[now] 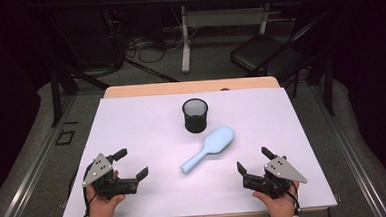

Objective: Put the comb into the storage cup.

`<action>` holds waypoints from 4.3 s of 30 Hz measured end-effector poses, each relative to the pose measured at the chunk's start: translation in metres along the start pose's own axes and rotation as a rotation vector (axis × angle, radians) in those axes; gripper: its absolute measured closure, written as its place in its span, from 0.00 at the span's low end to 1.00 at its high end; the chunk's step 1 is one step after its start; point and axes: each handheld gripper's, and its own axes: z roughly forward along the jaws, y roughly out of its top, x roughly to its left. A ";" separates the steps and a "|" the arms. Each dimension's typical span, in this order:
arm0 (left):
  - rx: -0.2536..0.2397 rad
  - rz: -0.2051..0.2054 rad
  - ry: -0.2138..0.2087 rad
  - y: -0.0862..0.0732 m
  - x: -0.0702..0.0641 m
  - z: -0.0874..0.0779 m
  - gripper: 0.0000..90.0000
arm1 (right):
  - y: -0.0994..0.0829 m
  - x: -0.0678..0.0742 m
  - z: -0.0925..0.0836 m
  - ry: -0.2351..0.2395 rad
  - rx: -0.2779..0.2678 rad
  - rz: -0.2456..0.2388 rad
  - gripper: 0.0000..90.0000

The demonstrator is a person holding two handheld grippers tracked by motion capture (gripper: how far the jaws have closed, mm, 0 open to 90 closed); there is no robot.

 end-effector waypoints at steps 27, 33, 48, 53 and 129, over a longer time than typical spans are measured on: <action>0.005 -0.007 0.014 0.000 0.000 -0.003 0.02 | 0.006 0.016 0.014 0.044 0.103 -0.068 0.48; 0.016 -0.006 0.020 -0.001 0.000 -0.002 0.03 | 0.008 0.027 0.018 0.080 0.141 -0.101 0.53; 0.029 -0.016 0.047 -0.003 0.004 -0.002 0.02 | 0.034 0.048 0.058 0.118 0.197 -0.060 0.49; 0.026 -0.020 0.048 -0.003 0.004 -0.003 0.02 | 0.040 0.054 0.071 0.140 0.241 -0.047 0.53; 0.050 -0.026 0.048 -0.005 0.006 0.001 0.02 | 0.022 0.121 0.179 0.263 0.614 0.013 0.99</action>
